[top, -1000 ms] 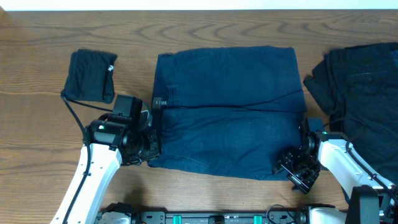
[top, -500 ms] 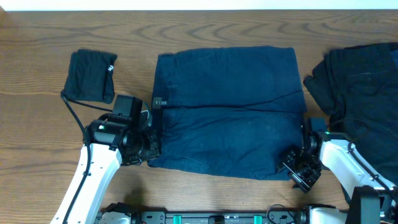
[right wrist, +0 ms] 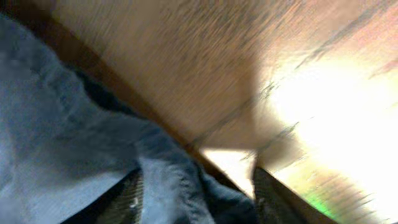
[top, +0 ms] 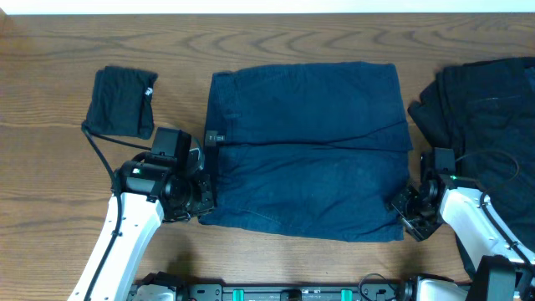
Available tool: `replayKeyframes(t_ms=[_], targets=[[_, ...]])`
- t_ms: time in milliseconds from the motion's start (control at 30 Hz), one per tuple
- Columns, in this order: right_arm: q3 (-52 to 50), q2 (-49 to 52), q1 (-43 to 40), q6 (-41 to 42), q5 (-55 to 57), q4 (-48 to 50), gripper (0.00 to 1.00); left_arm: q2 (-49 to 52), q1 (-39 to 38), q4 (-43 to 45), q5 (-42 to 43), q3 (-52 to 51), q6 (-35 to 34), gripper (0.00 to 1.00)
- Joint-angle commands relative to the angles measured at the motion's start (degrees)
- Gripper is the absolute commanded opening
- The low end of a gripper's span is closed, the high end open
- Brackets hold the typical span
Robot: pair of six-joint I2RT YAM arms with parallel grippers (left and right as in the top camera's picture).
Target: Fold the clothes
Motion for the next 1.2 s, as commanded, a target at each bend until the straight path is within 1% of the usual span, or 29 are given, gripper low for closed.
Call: replayKeyframes(t_ms=[0,67,133,167,300,433,533,567,600,633,667,700,800,967,1067,1133,1167], targets=[[-2.99,2.62,-0.59,-1.84,1.36,2.36,0.48,-0.02,0.13,-0.28,-0.55,-0.37,0.59,0.17],[-2.99,2.62,-0.59,-1.97,1.33,2.19,0.42,-0.02,0.13,-0.28,-0.55,-0.37,0.59,0.17],[-2.99,2.62,-0.59,-1.95,1.33,2.08,0.38,-0.02,0.13,-0.28,-0.57,-0.37,0.59,0.17],[-2.99,2.62,-0.59,-1.95,1.29,2.05,0.34,-0.02,0.13,-0.28,-0.57,-0.37,0.59,0.17],[-2.99,2.62,-0.59,-2.27,1.01,1.81,0.28,-0.02,0.13,-0.28,-0.57,-0.37,0.59,0.17],[-2.99,2.62,-0.59,-3.48,-2.03,2.14,0.26,-0.02,0.13,-0.28,-0.57,-0.37,0.59,0.17],[-2.99,2.62,-0.59,-3.45,-3.82,2.75,0.18,-0.02,0.13,-0.28,-0.55,-0.37,0.59,0.17],[-2.99,2.62,-0.59,-3.45,-4.57,2.84,0.18,-0.02,0.13,-0.28,-0.57,-0.37,0.59,0.17],[-2.99,2.62,-0.59,-3.45,-4.76,2.89,0.22,-0.02,0.13,-0.28,-0.57,-0.37,0.59,0.16],[-2.99,2.62,-0.59,-3.45,-5.05,2.75,0.33,-0.02,0.13,-0.28,-0.55,-0.37,0.59,0.17],[-2.99,2.62,-0.59,-3.48,-5.31,2.47,0.40,-0.02,0.13,-0.31,-0.55,-0.37,0.59,0.17],[-2.99,2.62,-0.59,-3.56,-5.46,2.12,0.43,-0.02,0.13,-0.31,-0.55,-0.37,0.59,0.16],[-2.99,2.62,-0.59,-4.57,-6.21,1.33,0.49,-0.02,0.13,-0.31,-0.55,-0.37,0.59,0.17],[-2.99,2.62,-0.59,-4.96,-6.25,0.22,0.49,-0.02,0.13,-0.28,-0.57,-0.37,0.59,0.17],[-2.99,2.62,-0.59,-4.96,-6.23,-0.31,0.41,-0.02,0.13,-0.28,-0.55,-0.37,0.59,0.17],[-2.99,2.62,-0.59,-4.96,-6.25,-0.31,0.26,-0.02,0.13,-0.31,-0.57,-0.37,0.59,0.17],[-2.99,2.62,-0.57,-4.96,-6.23,-0.31,0.22,-0.02,0.13,-0.28,-0.55,-0.37,0.59,0.17]])
